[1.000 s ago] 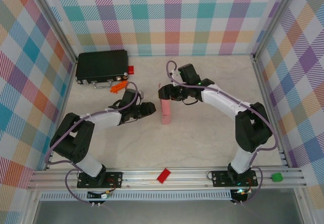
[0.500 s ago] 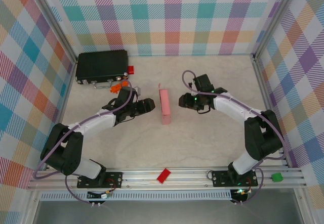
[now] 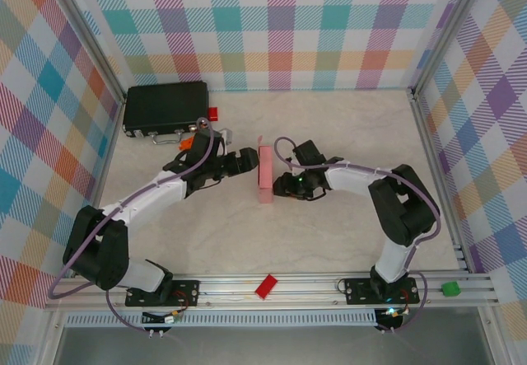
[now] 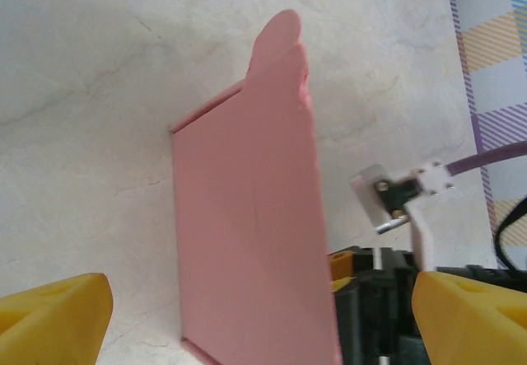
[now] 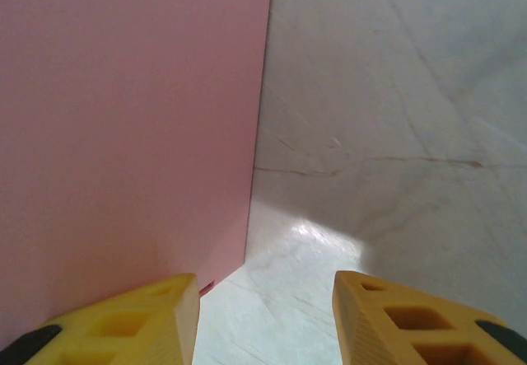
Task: Fold the paper box
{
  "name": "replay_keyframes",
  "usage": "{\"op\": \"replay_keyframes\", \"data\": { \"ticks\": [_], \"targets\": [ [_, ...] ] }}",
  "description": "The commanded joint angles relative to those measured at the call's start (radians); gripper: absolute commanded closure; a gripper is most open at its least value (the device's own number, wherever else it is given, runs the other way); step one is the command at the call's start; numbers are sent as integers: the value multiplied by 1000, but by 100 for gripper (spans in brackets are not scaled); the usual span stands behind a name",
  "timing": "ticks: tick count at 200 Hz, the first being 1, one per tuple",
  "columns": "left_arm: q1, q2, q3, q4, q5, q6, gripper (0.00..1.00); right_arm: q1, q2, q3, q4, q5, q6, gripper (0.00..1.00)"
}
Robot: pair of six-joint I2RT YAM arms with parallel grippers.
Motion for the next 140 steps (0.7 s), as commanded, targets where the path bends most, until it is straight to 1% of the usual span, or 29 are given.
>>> {"op": "replay_keyframes", "data": {
  "ticks": [1, 31, 49, 56, 76, 104, 124, 140],
  "targets": [
    [-15, 37, 80, -101, -5, 71, 6, 13, 32, 29, 78, -53, 41, 53],
    [-29, 125, 178, -229, -27, 157, 6, 22, 59, 25, 164, -100, 67, 52],
    [-46, 177, 241, -283, -57, 207, 6, 22, 76, 23, 215, -131, 85, 52],
    [-55, 197, 264, -305, -87, 222, 6, 21, 77, 20, 226, -132, 92, 52],
    [-69, 245, 317, -349, -132, 261, 5, 21, 50, 1, 218, -70, 96, 50],
    [-94, 318, 396, -418, -171, 325, 5, 6, -11, -29, 126, 39, 72, 49],
    [-123, 371, 452, -473, -225, 374, 7, -31, -59, -70, 90, 62, 58, 49],
    [-141, 399, 477, -491, -259, 401, 11, -63, -100, -107, 73, 70, 44, 47]
  ]
}}
